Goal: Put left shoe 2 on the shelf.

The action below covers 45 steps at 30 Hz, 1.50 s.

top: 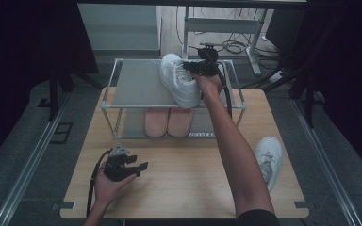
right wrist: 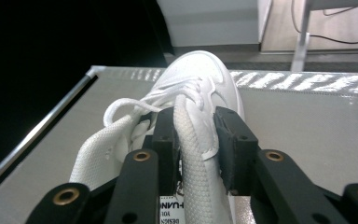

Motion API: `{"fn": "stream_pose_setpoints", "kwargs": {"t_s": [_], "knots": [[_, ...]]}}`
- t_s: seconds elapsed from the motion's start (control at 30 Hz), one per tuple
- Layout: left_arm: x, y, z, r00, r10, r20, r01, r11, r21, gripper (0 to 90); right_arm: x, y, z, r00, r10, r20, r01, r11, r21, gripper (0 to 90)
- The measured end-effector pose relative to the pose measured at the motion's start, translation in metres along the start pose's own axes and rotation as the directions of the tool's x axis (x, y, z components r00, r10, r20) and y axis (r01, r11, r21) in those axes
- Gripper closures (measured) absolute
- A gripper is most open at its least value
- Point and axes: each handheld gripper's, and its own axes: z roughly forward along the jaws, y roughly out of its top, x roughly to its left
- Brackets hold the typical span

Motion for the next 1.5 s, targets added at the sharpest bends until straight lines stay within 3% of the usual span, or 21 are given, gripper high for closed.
{"fn": "stream_pose_setpoints", "kwargs": {"t_s": [0.13, 0.3, 0.6, 0.8, 1.13, 1.5], "knots": [[0.000, 0.000, 0.001, 1.0000, 0.000, -0.001, 0.000, 1.0000, 0.002, 40.4, -0.005, 0.001, -0.010, 0.9992, -0.016, -0.036, 0.014, 0.999, -0.042, 58.4], [0.000, 0.000, 0.000, 1.0000, 0.000, -0.002, 0.000, 1.0000, 0.001, 40.4, -0.004, 0.001, -0.025, 0.9973, -0.068, -0.029, 0.066, 0.995, -0.070, 59.0], [-0.003, 0.002, -0.004, 1.0000, 0.004, -0.005, -0.004, 0.9999, -0.009, 40.4, -0.019, -0.021, -0.074, 0.9929, -0.115, -0.031, 0.112, 0.990, -0.080, 85.4], [-0.006, 0.002, -0.003, 0.9999, 0.011, -0.006, -0.011, 0.9999, -0.005, 40.4, -0.029, -0.040, -0.093, 0.9892, -0.142, -0.036, 0.140, 0.988, -0.064, 89.6], [-0.009, 0.002, 0.001, 0.9997, 0.022, -0.006, -0.022, 0.9997, 0.011, 40.4, -0.030, -0.072, -0.099, 0.9827, -0.177, -0.054, 0.175, 0.984, -0.044, 89.8], [-0.009, 0.001, 0.001, 0.9998, 0.020, -0.006, -0.020, 0.9997, 0.014, 40.4, -0.030, -0.090, -0.094, 0.9808, -0.181, -0.073, 0.180, 0.983, -0.021, 89.7]]}}
